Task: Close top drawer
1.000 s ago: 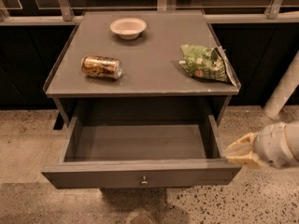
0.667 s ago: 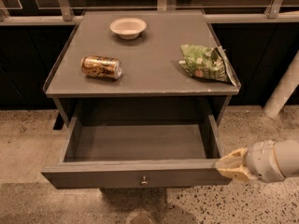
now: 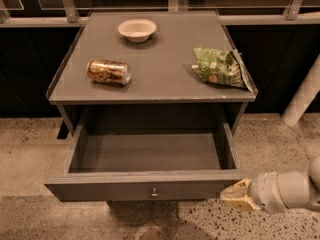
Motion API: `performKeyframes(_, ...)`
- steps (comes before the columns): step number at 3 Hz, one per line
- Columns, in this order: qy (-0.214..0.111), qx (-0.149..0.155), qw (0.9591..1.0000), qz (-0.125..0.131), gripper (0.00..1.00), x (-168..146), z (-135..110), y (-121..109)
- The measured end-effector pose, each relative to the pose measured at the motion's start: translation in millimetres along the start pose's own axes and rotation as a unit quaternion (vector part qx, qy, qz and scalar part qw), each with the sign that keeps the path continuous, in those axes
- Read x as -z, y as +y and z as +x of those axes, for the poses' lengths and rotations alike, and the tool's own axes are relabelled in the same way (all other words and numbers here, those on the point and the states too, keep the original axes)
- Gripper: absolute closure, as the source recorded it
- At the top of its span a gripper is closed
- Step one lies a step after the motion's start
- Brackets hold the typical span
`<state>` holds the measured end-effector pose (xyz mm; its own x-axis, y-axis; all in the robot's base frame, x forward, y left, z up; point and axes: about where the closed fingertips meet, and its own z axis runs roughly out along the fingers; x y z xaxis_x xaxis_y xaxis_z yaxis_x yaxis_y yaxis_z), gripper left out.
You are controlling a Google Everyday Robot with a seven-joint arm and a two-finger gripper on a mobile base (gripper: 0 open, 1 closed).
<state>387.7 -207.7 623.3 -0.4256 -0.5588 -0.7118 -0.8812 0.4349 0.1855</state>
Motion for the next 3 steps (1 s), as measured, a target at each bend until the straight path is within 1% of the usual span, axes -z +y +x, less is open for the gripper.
performKeyframes(1, 0.003, 0.006, 0.9999, 0.014, 1.00, -20.9, 2.4, -5.7)
performKeyframes(2, -0.007, 0.018, 0.9989, 0.043, 1.00, -29.5, -5.6, -23.2)
performKeyframes(3, -0.008, 0.019, 0.9988, 0.044, 1.00, -29.3, -5.0, -22.0)
